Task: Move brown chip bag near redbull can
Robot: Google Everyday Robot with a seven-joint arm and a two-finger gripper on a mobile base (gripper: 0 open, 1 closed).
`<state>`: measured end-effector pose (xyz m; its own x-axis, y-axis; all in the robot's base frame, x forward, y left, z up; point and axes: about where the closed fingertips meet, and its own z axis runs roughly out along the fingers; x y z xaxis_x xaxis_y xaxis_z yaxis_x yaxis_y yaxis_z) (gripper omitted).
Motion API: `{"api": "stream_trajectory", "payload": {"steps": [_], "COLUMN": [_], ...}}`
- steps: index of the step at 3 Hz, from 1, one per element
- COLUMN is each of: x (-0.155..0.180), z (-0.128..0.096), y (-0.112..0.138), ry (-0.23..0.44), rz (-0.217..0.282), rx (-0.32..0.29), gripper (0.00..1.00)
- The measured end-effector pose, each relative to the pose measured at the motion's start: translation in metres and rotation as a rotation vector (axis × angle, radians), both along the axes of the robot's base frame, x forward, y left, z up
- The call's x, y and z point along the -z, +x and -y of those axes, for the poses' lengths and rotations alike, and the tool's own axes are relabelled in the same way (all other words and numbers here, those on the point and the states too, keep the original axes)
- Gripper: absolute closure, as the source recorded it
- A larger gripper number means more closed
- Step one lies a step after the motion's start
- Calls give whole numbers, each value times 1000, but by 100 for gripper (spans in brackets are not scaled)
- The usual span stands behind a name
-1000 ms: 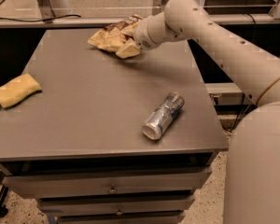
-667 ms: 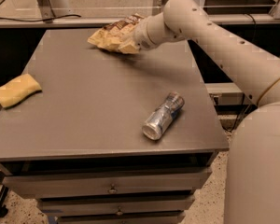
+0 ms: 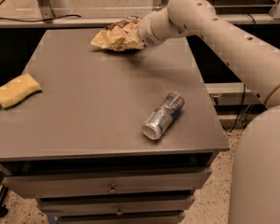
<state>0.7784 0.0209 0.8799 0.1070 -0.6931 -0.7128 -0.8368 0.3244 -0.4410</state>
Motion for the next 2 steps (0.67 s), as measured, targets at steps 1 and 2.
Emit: {"api": "stream_trajectory", "payload": {"steps": [1, 2], "x": [-21, -34], "z": [26, 59], "y": [-15, -41], "ry": [-29, -48], "rz": [7, -8], "rx": [4, 26], "gripper": [100, 100]}}
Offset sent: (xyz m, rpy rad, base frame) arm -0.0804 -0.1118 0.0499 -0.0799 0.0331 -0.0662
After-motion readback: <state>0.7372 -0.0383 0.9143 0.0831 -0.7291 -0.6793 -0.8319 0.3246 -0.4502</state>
